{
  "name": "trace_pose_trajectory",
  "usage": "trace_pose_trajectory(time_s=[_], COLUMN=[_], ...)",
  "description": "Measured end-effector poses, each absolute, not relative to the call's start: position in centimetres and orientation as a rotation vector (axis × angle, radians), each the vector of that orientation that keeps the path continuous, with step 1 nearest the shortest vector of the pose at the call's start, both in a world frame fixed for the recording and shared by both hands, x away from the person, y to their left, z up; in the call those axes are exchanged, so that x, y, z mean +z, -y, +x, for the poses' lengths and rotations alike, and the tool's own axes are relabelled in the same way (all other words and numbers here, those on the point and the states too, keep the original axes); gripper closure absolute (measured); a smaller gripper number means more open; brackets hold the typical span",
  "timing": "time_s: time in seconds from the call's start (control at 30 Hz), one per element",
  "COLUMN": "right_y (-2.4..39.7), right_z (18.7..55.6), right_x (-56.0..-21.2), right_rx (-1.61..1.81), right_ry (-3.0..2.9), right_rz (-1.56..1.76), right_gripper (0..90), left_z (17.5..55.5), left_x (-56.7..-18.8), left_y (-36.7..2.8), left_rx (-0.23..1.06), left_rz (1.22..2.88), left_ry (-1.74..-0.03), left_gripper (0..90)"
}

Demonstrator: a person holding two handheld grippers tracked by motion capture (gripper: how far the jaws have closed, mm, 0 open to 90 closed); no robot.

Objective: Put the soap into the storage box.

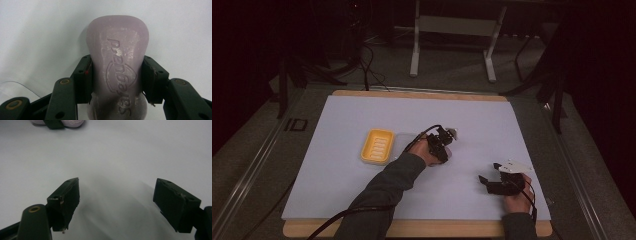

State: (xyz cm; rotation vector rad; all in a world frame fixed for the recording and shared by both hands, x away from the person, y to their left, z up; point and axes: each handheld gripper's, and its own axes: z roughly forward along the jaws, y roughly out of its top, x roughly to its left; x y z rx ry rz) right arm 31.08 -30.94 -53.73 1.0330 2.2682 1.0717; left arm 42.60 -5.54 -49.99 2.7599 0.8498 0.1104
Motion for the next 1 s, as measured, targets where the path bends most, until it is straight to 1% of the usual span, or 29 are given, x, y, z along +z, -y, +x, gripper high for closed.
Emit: trace_pose_trajectory(time_s=[0.63,1.0], right_y=[30.9,30.9], right_z=[31.1,31.1], right_x=[-53.7,-53.7], right_rx=[1.071,1.073], right_ry=[-2.270,-2.267], right_rz=[1.032,1.029], right_gripper=[20.9,20.9], left_z=[42.6,42.4], left_x=[-49.8,-48.9], left_y=[5.2,4.8], left_rx=[0.124,0.133], left_rz=[2.765,2.752], left_ry=[-0.848,-0.832], left_gripper=[50.0,50.0])
